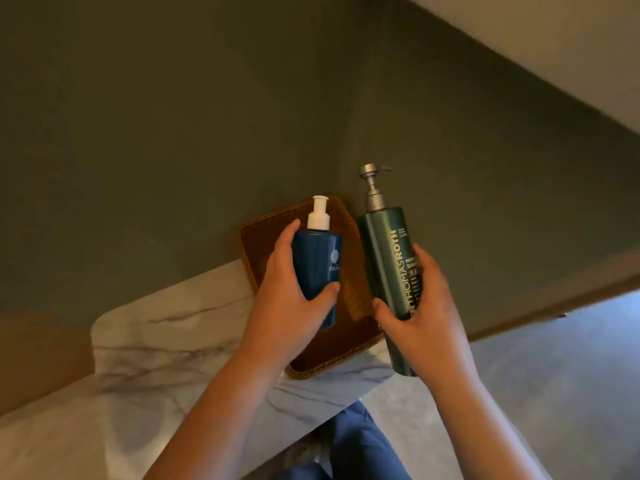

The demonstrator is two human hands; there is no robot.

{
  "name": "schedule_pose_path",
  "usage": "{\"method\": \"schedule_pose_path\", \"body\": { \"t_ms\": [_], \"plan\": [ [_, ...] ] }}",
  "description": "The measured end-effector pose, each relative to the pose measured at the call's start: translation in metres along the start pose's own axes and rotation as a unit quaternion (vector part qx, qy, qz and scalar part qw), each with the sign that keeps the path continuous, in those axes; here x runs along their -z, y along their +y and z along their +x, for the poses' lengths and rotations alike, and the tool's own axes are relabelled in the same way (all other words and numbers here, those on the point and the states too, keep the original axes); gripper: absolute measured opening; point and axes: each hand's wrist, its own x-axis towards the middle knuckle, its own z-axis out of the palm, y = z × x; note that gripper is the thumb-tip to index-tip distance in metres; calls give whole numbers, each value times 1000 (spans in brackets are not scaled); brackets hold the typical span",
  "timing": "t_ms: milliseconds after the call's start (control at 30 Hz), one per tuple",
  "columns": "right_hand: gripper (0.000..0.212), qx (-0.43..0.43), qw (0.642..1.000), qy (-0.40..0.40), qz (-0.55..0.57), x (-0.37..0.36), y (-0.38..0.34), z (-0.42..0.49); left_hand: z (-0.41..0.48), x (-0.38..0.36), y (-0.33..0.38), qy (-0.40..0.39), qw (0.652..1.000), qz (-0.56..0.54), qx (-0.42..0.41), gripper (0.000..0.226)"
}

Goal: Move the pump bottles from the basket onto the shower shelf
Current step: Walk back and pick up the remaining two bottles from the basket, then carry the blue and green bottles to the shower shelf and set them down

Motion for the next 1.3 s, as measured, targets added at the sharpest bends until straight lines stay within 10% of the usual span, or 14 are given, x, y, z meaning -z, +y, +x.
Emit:
{"method": "schedule_pose_path", "body": {
  "t_ms": [767,1300],
  "plan": [
    [92,-204,923,327,-22,145,79,-315,-190,-183,106,-393,909,-22,-134,90],
    [89,-419,680,599,-65,233,122,-748,-574,-340,186,-654,697,-21,-292,89]
  ]
}}
